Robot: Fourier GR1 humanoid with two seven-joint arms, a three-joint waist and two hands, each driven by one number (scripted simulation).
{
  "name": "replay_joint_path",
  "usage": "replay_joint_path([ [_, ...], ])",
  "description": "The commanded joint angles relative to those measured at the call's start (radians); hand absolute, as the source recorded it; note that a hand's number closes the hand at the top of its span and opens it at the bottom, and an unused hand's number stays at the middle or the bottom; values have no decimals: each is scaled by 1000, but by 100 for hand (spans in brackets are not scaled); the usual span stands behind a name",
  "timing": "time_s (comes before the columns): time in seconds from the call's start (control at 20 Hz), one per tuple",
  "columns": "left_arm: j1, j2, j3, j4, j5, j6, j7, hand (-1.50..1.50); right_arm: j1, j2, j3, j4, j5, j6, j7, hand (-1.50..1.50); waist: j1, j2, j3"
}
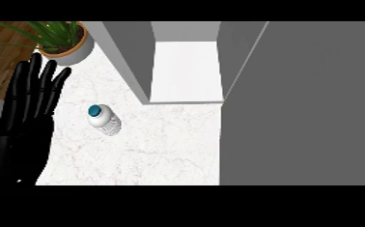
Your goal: Pick up the bottled water, place it into the cabinet and close the cabinet
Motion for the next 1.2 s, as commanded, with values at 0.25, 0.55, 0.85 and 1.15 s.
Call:
replay_joint_path([
  [0.25, -95, 13, 41, -25, -80, 81, 195, -150, 202, -38, 19, -70, 8, 106, -55, -150, 12, -30, 8],
  [0.55, 82, -75, -19, -175, 67, 188, 384, -150, 350, -55, 35, -260, -230, 206, 78, -150, 15, -34, 8],
  [0.85, 195, -75, -72, -244, 50, 197, 357, -150, 513, -45, 44, -478, -268, 230, 139, -150, 13, -33, 7],
  [1.15, 253, -76, -168, -378, -15, 242, 451, -150, 633, -17, 92, -510, -247, 278, 90, -150, 10, -34, 8],
])
